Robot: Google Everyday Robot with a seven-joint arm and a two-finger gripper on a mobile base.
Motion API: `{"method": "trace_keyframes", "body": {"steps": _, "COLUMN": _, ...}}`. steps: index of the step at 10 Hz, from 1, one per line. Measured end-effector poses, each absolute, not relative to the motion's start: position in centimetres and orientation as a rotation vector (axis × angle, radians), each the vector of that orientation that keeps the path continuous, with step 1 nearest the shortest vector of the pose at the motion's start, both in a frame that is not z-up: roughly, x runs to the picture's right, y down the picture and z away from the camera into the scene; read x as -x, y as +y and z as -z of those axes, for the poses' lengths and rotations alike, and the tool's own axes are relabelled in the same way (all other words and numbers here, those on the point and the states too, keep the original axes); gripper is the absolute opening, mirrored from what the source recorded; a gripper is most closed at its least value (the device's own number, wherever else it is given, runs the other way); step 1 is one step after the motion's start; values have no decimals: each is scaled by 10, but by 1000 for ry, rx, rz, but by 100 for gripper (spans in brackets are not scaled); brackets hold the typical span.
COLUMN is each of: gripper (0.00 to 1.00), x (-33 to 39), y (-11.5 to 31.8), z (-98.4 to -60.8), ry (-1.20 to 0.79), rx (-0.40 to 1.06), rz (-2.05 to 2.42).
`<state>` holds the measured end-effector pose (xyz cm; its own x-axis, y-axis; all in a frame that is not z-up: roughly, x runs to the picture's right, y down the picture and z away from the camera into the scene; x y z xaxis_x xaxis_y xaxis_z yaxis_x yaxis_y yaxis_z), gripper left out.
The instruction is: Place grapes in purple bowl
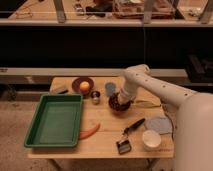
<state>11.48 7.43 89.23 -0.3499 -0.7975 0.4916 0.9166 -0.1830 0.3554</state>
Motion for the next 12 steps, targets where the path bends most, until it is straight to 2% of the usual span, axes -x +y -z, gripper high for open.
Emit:
{"method": "trace_keyframes", "body": {"steps": 5, "gripper": 0, "x": -117, "y": 56, "z": -881, "ry": -704, "rx": 169, "rz": 1776}}
{"method": "trace_keyframes", "body": {"steps": 8, "gripper": 0, "x": -114, "y": 14, "z": -863, "ry": -709, "rx": 60, "rz": 1751}}
{"method": "trace_keyframes", "body": {"steps": 12, "gripper": 0, "x": -117, "y": -32, "z": -864, "ry": -678, "rx": -11, "rz": 1731}}
